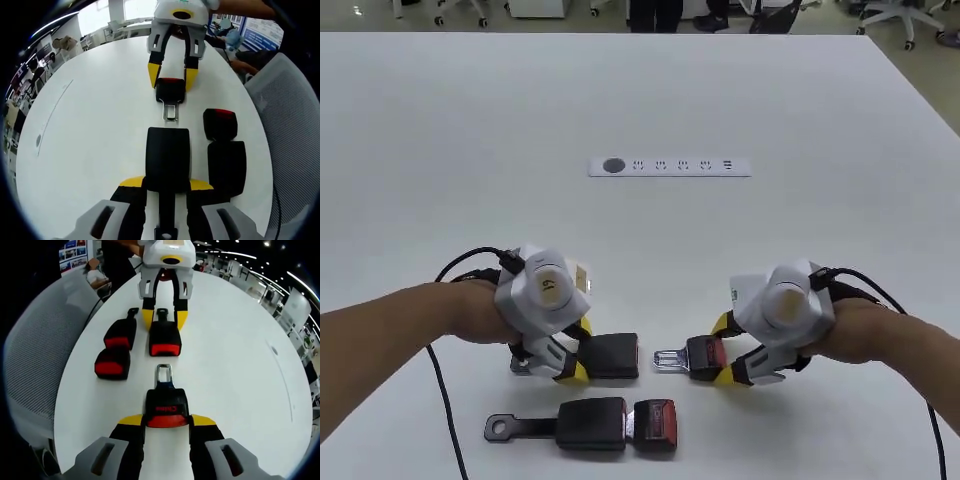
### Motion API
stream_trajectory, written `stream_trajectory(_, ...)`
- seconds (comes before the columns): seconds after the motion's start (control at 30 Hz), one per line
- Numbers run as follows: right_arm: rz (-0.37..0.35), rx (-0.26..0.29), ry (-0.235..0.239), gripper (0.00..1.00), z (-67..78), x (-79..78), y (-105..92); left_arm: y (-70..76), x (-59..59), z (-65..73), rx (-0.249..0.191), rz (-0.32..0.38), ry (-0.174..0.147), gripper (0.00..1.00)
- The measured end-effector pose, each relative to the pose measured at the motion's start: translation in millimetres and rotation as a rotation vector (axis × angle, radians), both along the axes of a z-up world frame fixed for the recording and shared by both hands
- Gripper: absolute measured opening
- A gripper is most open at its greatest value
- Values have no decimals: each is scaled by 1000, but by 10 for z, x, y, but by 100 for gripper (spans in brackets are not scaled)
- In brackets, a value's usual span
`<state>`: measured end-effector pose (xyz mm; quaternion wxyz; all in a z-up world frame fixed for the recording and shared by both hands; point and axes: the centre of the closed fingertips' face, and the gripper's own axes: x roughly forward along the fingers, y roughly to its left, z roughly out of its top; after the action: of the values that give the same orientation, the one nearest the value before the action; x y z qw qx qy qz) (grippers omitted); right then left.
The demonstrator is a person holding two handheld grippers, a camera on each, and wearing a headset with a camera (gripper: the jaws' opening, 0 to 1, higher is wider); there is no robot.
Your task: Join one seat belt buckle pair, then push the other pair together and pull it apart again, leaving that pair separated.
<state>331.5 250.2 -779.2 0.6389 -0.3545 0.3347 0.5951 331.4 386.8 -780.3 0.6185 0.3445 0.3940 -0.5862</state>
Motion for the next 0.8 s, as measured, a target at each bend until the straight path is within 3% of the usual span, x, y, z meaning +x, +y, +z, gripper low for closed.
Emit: stream_trajectory(0.8, -3, 27, 11, 31, 21, -6, 303, 7, 9, -27, 6, 0, 1, 31)
